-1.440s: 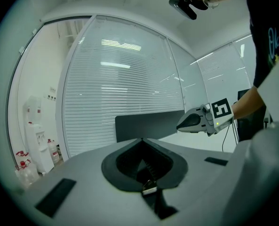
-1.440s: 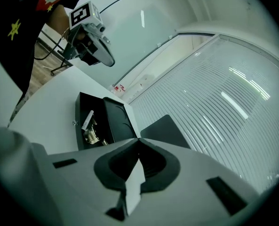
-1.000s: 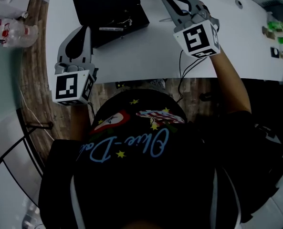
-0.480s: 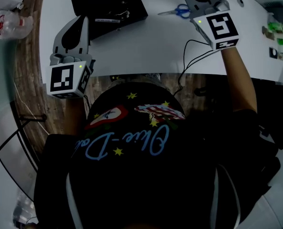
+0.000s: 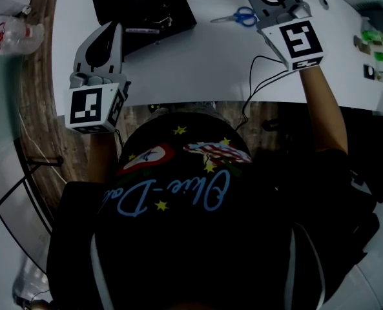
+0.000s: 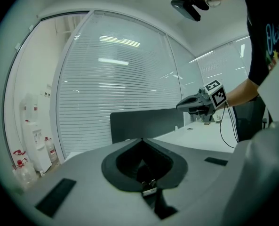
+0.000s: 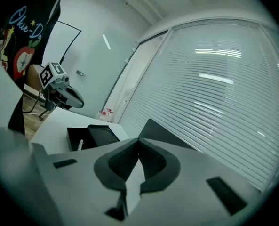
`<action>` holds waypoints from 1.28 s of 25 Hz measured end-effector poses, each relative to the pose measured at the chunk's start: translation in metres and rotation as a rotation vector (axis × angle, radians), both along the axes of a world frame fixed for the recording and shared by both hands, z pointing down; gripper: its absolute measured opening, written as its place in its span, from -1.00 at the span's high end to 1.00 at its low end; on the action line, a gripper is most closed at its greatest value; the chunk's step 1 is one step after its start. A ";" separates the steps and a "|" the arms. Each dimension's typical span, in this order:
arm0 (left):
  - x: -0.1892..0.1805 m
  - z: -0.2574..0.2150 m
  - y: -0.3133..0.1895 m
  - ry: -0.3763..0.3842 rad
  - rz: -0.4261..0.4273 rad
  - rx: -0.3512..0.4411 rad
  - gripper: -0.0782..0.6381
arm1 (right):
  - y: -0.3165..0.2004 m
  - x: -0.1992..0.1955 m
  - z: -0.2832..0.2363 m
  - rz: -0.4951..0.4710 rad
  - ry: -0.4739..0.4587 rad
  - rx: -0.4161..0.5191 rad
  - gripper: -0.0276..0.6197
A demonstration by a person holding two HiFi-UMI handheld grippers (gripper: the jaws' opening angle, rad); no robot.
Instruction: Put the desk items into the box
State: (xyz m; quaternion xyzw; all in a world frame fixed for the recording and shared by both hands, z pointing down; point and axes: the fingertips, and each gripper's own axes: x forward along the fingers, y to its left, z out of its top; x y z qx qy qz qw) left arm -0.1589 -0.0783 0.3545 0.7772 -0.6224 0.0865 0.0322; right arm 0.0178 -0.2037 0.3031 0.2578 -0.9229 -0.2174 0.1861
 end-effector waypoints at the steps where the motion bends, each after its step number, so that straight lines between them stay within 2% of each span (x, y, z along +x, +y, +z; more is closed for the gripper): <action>1: 0.001 0.000 0.000 -0.004 0.000 -0.003 0.76 | 0.001 0.001 -0.001 -0.001 -0.004 0.001 0.89; 15: 0.028 -0.002 -0.008 0.007 -0.014 0.015 0.76 | 0.003 0.036 0.004 -0.010 -0.057 -0.024 0.89; 22: 0.053 -0.003 -0.019 0.008 -0.025 0.022 0.76 | 0.000 0.063 -0.004 -0.024 -0.155 0.016 0.89; 26: 0.072 -0.006 -0.029 0.000 -0.028 0.030 0.76 | 0.001 0.082 0.003 -0.043 -0.147 0.029 0.89; 29: 0.077 -0.007 -0.034 0.003 -0.031 0.032 0.76 | 0.002 0.087 0.013 -0.063 -0.128 -0.010 0.89; 32: 0.084 -0.007 -0.037 0.009 -0.041 0.037 0.76 | 0.006 0.087 0.027 -0.132 -0.082 -0.066 0.89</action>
